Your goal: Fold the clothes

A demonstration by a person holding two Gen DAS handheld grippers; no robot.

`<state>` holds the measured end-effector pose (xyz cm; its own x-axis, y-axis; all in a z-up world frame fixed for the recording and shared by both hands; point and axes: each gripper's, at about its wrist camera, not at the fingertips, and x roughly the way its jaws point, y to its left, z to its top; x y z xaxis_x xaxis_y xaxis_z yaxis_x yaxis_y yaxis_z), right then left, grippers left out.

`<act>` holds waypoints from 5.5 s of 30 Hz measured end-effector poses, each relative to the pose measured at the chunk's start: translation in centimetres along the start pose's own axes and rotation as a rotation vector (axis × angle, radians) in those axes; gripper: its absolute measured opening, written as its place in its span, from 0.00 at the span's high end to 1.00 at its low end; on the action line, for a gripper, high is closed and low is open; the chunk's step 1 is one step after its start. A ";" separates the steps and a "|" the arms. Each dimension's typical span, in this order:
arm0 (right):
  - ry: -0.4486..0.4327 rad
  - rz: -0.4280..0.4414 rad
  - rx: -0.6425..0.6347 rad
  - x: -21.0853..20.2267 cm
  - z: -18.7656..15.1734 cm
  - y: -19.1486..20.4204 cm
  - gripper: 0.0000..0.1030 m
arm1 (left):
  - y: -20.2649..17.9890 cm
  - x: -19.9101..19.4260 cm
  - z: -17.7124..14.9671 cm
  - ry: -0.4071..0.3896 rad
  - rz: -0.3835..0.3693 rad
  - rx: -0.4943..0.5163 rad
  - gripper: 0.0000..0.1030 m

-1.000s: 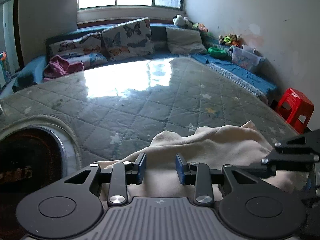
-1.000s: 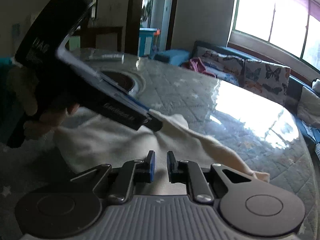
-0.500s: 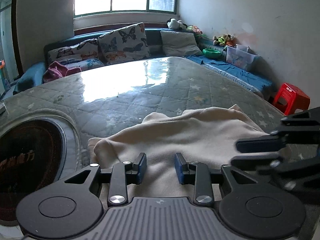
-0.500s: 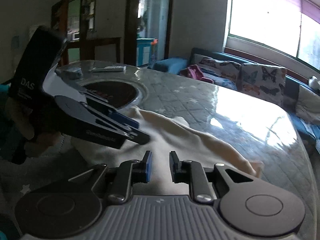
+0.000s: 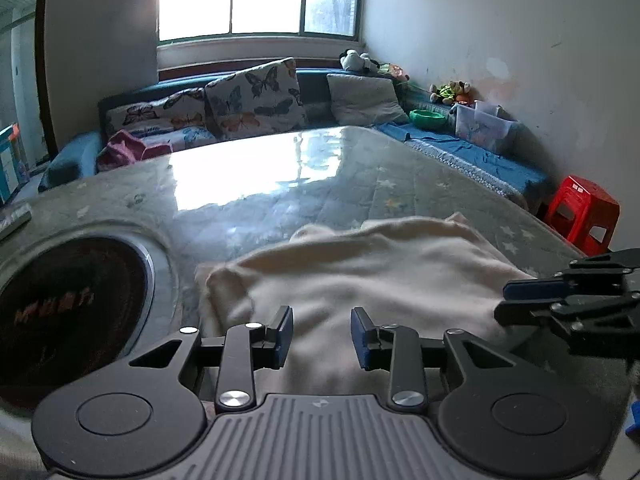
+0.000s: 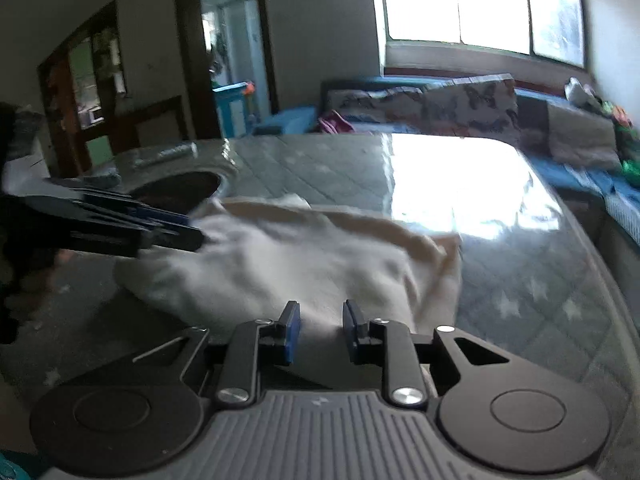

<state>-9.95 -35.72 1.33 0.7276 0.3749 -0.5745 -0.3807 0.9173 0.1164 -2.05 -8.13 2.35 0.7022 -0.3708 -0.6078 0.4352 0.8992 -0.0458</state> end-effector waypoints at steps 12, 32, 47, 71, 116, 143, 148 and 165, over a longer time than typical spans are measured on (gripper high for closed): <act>-0.007 -0.009 0.064 0.1 0.4 -1.1 0.74 | 2.1 -1.5 -2.3 0.031 0.029 -0.131 0.65; -0.007 -0.015 0.000 1.1 1.2 0.8 0.42 | 3.3 -2.6 -3.3 0.040 0.085 -0.215 0.46; 0.027 -0.004 0.031 5.0 3.7 -0.9 0.17 | 3.6 -3.1 -3.1 0.058 0.103 -0.247 0.20; -0.095 -0.017 0.022 2.3 3.2 2.5 0.00 | 5.1 -5.4 -2.5 0.011 0.156 -0.267 0.00; 0.031 0.204 -0.486 6.1 3.9 15.4 0.85 | 9.3 -1.7 -0.7 0.158 -0.044 -0.751 0.00; -0.053 0.131 -0.044 1.2 3.3 1.8 0.63 | 8.0 1.7 -1.2 0.212 -0.236 -0.864 0.80; -0.052 -0.083 0.106 2.3 3.3 -5.0 0.61 | 7.4 1.4 -0.7 0.211 -0.212 -0.799 0.80; -0.073 -0.084 0.200 3.6 2.9 -7.1 0.90 | 5.7 1.0 1.9 0.182 -0.160 -0.631 0.83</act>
<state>-3.02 -40.48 0.83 0.7945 0.2976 -0.5294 -0.2015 0.9515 0.2325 2.18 -3.85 3.00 0.5262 -0.5158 -0.6761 0.0747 0.8200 -0.5675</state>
